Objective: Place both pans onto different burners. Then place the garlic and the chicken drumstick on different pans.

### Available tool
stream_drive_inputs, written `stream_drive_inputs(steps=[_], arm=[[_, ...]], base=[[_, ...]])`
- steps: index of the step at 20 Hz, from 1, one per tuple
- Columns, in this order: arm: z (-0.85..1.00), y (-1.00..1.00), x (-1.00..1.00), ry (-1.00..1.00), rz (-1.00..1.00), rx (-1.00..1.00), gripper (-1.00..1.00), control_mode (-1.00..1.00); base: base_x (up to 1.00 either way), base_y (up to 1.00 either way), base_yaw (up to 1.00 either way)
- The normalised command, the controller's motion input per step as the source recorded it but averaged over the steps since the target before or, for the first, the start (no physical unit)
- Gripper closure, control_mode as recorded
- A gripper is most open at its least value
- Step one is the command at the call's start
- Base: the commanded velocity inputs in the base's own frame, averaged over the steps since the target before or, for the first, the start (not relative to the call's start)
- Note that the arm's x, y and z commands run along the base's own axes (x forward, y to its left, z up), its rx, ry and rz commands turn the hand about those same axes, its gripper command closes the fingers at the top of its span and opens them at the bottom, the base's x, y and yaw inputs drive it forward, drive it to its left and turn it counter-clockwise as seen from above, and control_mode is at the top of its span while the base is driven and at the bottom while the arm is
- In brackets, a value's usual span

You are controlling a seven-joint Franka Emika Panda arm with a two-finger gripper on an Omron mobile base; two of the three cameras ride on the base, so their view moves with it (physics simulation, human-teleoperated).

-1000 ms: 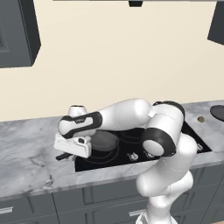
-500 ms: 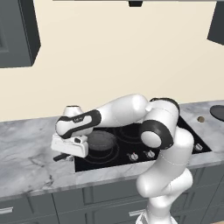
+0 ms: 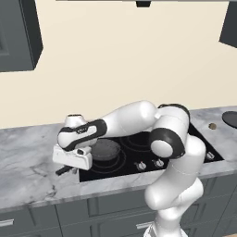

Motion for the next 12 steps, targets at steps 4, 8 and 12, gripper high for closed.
stream_drive_inputs(steps=[4, 8, 12], arm=[[-0.39, 0.0, -0.04, 0.0, 0.0, 0.0, 1.0, -1.0], [-0.35, -0.01, -0.15, 0.0, 0.0, 0.0, 1.0, -1.0], [-0.34, -0.21, -0.25, 0.0, 0.05, 0.0, 1.0, -1.0]], base=[[0.0, 0.0, 0.0], [0.0, 0.0, 0.0], [0.0, 0.0, 0.0]])
